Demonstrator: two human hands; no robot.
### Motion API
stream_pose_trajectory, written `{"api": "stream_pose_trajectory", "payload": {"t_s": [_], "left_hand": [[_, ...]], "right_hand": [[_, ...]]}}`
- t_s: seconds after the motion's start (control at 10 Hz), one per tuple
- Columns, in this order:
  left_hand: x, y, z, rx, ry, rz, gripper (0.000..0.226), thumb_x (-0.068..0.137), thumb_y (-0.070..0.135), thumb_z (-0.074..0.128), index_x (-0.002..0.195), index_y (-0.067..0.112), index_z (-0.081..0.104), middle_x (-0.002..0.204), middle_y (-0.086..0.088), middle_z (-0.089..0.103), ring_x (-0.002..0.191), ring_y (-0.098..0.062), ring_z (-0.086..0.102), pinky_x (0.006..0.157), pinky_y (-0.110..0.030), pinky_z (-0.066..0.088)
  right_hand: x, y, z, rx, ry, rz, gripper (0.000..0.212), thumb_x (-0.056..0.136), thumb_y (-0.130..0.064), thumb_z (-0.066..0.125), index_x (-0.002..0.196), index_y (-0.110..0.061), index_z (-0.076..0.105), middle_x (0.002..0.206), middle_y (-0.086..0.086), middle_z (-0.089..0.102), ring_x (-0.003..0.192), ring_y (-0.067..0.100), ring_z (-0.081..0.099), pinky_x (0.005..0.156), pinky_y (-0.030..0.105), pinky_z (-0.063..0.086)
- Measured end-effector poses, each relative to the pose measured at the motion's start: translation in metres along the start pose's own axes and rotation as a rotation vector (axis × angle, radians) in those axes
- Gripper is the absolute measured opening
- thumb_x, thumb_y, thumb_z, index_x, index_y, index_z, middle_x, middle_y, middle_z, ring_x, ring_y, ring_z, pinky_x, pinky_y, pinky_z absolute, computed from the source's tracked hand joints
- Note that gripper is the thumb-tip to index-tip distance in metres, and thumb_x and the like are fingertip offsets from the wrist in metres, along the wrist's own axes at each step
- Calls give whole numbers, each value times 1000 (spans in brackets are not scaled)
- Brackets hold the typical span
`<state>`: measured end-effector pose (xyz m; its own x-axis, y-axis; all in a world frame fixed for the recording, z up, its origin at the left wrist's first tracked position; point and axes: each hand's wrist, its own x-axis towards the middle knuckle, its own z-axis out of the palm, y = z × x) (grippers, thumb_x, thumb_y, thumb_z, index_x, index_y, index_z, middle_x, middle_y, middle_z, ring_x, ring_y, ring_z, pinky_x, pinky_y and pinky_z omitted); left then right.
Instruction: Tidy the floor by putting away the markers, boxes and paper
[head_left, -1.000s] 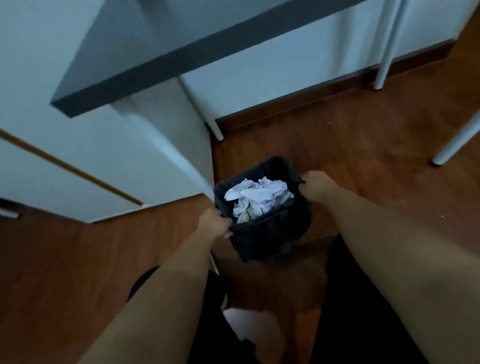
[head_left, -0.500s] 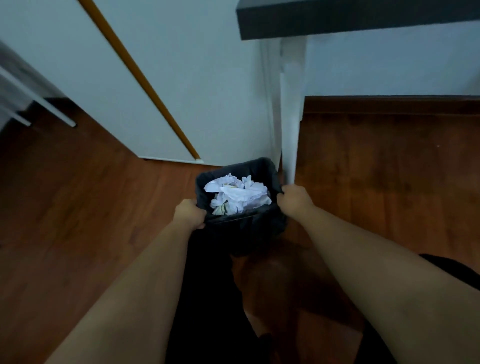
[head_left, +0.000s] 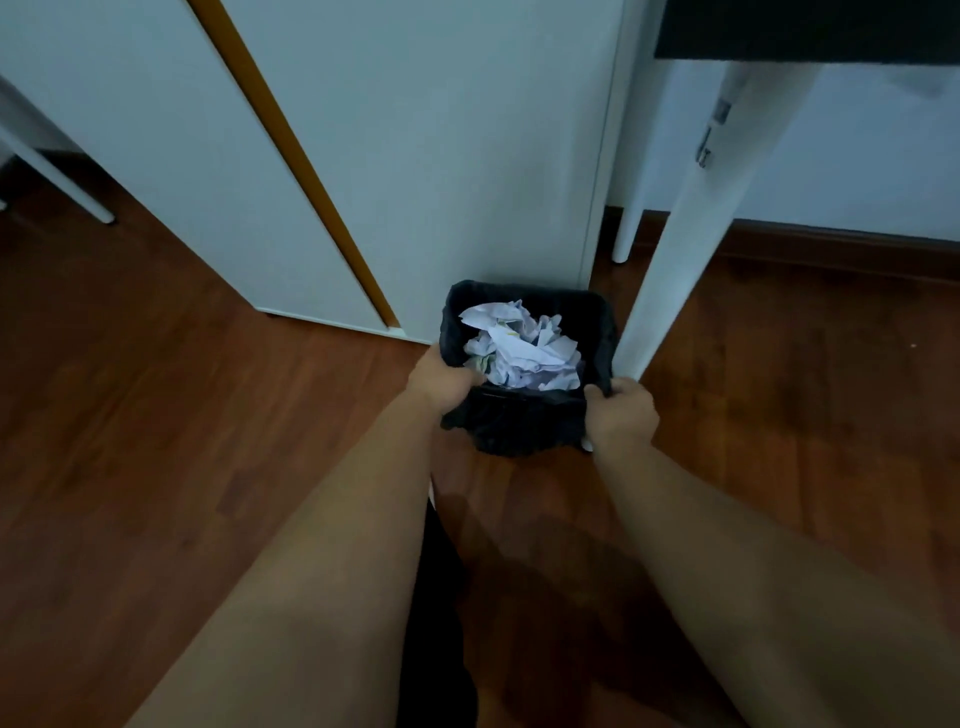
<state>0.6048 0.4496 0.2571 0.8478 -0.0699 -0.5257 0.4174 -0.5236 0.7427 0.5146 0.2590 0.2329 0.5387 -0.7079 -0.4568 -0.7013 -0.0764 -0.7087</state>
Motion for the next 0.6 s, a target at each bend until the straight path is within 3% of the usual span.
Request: {"api": "stream_pose_trajectory", "payload": {"t_s": [0.1, 0.2, 0.3, 0.4, 0.5, 0.6], "left_hand": [[9, -9, 7, -8, -25, 55, 61, 76, 9, 77, 132, 12, 51, 127, -7, 63, 113, -25, 61, 99, -42, 51], [16, -13, 10, -97, -44, 108, 60, 79, 4, 74, 132, 14, 46, 129, -8, 59, 117, -23, 58, 97, -40, 52], [16, -13, 8, -174, -108, 107, 55, 83, 7, 72, 130, 18, 46, 126, -4, 61, 111, -16, 60, 79, -21, 53], [6, -15, 4, -60, -75, 173, 57, 81, 7, 73, 131, 15, 46, 132, -8, 56, 126, -25, 52, 98, -37, 50], [-17, -37, -2, 261, -11, 178, 71, 83, 17, 69, 147, 19, 39, 152, -10, 37, 144, -28, 27, 117, -43, 28], [-64, -61, -5, 229, -162, -12, 62, 88, 25, 69, 145, 17, 44, 147, -8, 46, 124, -18, 50, 102, -28, 41]], "right_hand": [[2, 10, 13, 253, 68, 152, 22, 83, -26, 73, 95, -16, 58, 107, 15, 68, 96, 34, 67, 81, 49, 58], [7, 8, 20, 505, 69, 286, 31, 79, -28, 78, 94, -16, 53, 101, 17, 69, 88, 31, 70, 79, 50, 59], [8, 9, 19, 634, 29, 322, 34, 79, -28, 79, 93, -14, 51, 101, 17, 68, 88, 29, 69, 81, 45, 58], [-1, 9, 5, 638, -101, 228, 26, 83, -27, 76, 82, -9, 57, 85, 11, 62, 69, 19, 60, 62, 29, 52], [-15, 27, -23, 532, -234, 199, 33, 87, -28, 71, 109, -7, 59, 97, 8, 62, 84, 18, 60, 73, 30, 51], [-38, 63, -67, 451, -298, 245, 40, 89, -25, 68, 124, -14, 53, 107, 3, 61, 94, 16, 58, 78, 31, 49]]}}
